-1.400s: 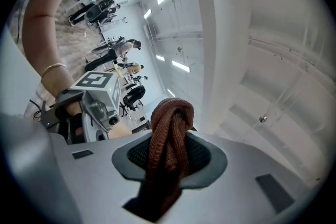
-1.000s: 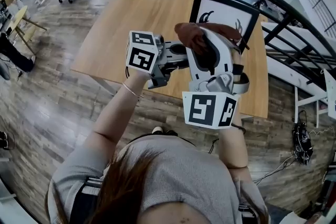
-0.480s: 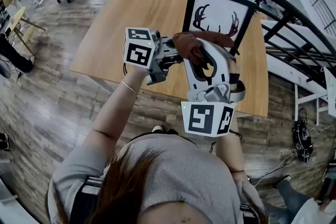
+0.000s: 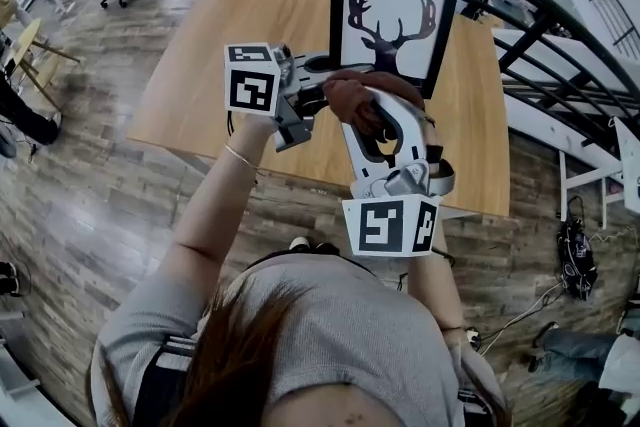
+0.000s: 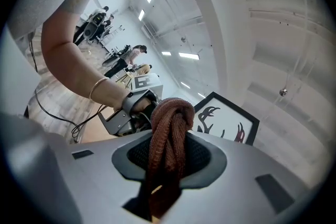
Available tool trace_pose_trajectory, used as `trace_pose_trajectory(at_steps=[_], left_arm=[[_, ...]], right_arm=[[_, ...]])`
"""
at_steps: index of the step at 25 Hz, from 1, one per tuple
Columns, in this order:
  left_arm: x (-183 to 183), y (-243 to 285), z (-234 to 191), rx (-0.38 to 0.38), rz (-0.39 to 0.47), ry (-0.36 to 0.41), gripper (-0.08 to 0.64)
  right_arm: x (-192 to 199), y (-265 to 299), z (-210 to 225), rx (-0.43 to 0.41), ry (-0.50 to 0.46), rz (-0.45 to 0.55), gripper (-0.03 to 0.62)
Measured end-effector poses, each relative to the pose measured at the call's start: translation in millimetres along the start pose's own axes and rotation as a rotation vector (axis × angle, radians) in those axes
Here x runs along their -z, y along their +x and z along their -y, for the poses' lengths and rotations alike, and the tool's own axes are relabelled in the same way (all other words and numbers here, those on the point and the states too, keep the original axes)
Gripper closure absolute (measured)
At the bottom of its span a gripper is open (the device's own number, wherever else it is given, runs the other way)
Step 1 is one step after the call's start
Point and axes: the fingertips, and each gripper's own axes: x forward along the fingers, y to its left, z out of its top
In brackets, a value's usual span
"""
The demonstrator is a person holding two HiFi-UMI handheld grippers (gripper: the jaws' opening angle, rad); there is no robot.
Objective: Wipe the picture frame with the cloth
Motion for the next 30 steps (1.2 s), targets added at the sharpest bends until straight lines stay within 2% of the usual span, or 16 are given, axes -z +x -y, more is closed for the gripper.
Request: trace_pose_trajectory(at_steps=[4, 8, 9, 12, 13, 17, 20, 24, 30], left_arm=[[0, 1, -2, -0.004, 0.013, 0.007, 0.543], [2, 1, -4, -0.014, 0.008, 0.014, 0.543], [2, 1, -6, -0.019, 0.000, 0.017, 0.543], [3, -1, -10, -0.025, -0.024, 0.028, 0.543], [4, -1, -11, -0.022, -0.030, 0.030, 0.543], [18, 7, 1, -0.002, -0.044, 0.023, 0.543], [34, 20, 16, 0.003, -0.071, 0.048, 0.543], [37, 20, 18, 0.023, -0.116, 0.072, 0.543], [40, 23, 23, 0.068, -0.128, 0.093, 0.541]], right_arm=[[13, -3, -11, -0.031, 0.050, -0.011, 0.459], [8, -12, 9, 0.005, 0.102, 0.051, 0.459], [3, -15, 22, 0.027, 0.136, 0.078, 0.459], [-15, -29, 80, 0.168, 0.420, 0.131, 0.459], [-23, -33, 101, 0.204, 0.439, 0.131, 0.459], [-49, -59, 167, 0.297, 0.286, 0.171, 0.459], [-48, -64, 191, 0.336, 0.258, 0.178, 0.459], [-35, -24, 191, 0.336, 0.269, 0.098, 0.459], [-18, 2, 171, 0.361, 0.156, -0.010, 0.459]])
